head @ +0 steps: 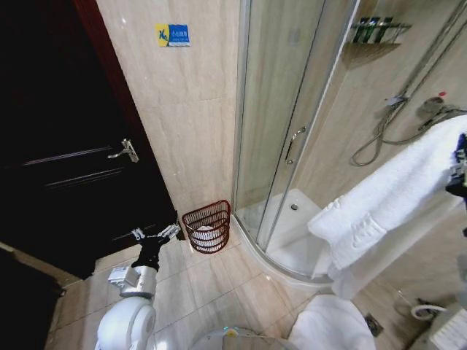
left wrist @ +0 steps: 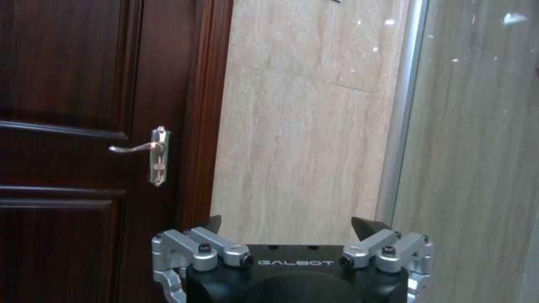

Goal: Discard the used towel into the hamper.

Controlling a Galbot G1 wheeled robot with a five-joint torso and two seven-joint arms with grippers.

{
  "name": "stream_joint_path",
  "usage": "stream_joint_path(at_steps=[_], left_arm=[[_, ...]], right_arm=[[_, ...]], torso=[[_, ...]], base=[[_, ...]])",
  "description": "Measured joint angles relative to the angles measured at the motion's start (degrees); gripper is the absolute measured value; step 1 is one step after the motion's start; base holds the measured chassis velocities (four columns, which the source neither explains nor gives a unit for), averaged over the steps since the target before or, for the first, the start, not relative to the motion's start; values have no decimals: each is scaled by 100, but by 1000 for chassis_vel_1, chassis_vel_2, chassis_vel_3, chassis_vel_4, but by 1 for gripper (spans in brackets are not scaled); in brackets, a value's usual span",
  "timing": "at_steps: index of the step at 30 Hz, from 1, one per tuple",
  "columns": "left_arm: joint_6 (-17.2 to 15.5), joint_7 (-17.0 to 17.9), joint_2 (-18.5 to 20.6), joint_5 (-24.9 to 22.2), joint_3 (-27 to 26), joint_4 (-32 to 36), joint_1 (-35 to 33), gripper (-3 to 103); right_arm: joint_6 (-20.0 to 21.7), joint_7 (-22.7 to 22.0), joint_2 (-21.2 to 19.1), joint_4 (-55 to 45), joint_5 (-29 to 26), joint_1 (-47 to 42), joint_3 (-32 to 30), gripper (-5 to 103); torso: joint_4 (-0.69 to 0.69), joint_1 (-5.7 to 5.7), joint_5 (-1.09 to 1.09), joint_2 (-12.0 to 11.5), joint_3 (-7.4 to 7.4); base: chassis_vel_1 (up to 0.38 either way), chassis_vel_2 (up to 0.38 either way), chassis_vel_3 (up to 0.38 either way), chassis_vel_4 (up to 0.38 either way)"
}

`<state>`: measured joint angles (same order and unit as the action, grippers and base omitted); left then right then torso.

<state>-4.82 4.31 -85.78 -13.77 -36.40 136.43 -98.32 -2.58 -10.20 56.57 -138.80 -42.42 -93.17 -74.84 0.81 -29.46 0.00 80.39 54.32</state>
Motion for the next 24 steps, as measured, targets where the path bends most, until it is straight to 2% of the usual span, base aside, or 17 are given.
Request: stream_joint_path(at_steps=[12,24], left_arm=[[0,0,0,0,0,0,0,100],[0,1,2,0,-1,0,0,100]], right_arm=[[14,13,-24,-47,12,-50,-56,12],[-54,-109,-27,-179,-7,-30,-99,12]], torso=[[0,0,1,0,0],[-2,0,-6,0,0]], base=[[0,0,0,0],[119,128,-116,-119]])
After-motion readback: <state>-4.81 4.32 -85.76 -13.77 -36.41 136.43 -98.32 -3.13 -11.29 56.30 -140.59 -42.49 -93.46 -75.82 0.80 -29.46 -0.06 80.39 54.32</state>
